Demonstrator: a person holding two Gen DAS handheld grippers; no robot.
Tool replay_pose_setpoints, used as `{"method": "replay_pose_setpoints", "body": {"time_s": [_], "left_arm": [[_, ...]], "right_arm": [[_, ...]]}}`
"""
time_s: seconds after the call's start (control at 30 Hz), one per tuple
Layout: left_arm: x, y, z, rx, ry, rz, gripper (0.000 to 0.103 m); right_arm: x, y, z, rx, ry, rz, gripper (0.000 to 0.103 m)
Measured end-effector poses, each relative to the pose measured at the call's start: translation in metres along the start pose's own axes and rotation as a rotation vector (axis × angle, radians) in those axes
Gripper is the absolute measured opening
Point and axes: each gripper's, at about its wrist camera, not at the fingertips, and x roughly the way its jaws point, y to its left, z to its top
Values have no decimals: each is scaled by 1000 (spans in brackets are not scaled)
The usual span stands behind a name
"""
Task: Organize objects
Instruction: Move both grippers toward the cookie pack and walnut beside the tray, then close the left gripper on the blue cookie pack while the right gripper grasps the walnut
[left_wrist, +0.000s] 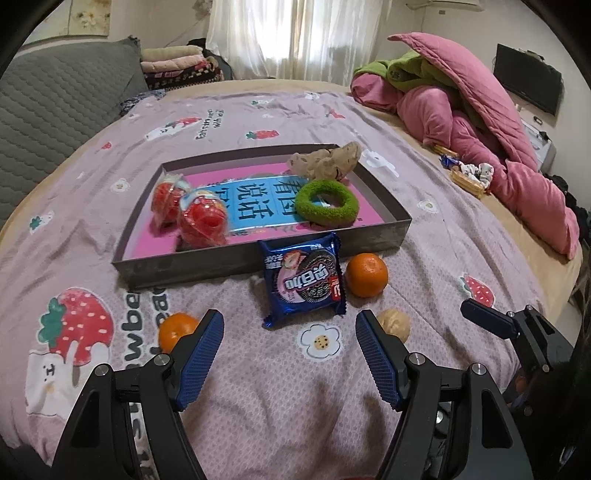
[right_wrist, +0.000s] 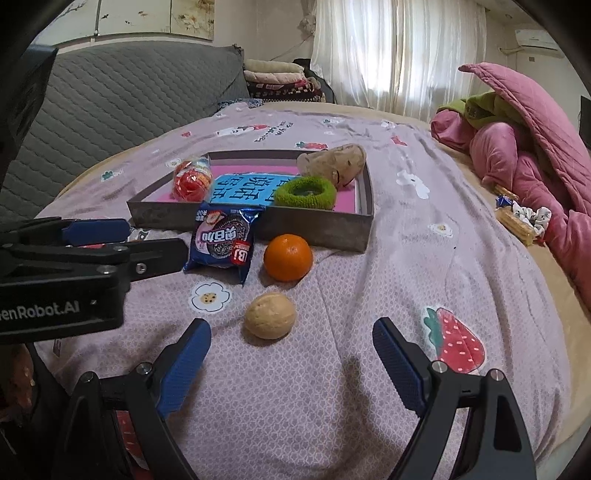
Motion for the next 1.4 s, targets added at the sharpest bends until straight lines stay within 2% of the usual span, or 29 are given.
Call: {"method": "replay_pose_setpoints", "body": {"time_s": [0.3,0.93,1.2,1.33,1.4], "left_arm": [[28,-8,12,-5,12,-2,75],[72,3,22,-58,49,-29,75],[81,1,23,-62,53,-37,75],[83,0,24,-60,51,-36,75],[84,0,23,-64,53,-43,75]], "right_arm": [[11,1,1,-6,14,5,89],[42,3,6,-11,69,-13,88],[48,5,6,-17,75,-33,72],[47,6,7,-22,65,-38,57],[46,7,6,-35,64,-48,52]]}}
